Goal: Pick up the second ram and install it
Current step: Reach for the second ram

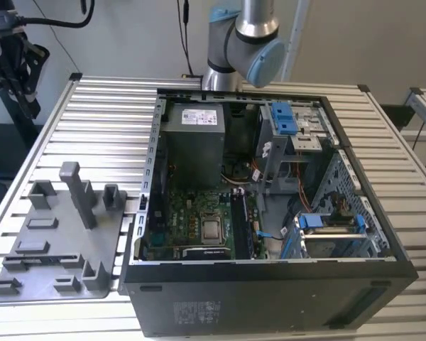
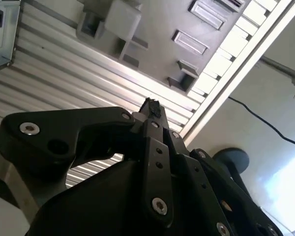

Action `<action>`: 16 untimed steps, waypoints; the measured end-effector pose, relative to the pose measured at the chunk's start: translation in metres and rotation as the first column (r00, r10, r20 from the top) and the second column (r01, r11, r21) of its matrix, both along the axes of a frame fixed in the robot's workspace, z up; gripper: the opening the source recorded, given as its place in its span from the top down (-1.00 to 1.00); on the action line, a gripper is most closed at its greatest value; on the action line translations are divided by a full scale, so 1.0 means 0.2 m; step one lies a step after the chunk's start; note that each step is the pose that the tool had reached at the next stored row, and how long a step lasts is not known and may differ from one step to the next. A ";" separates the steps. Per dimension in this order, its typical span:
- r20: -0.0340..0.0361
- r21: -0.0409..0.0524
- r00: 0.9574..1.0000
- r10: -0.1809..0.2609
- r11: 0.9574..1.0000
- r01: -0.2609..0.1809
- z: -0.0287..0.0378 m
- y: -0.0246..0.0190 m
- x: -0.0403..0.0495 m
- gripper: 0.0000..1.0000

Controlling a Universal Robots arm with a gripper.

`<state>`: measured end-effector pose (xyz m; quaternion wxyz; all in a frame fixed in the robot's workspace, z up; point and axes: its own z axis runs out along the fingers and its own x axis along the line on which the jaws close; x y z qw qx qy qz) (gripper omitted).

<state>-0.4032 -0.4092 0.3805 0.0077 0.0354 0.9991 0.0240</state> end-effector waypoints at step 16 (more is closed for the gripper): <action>0.000 0.000 1.000 0.000 1.000 0.000 -0.017 -0.183 -0.027 0.79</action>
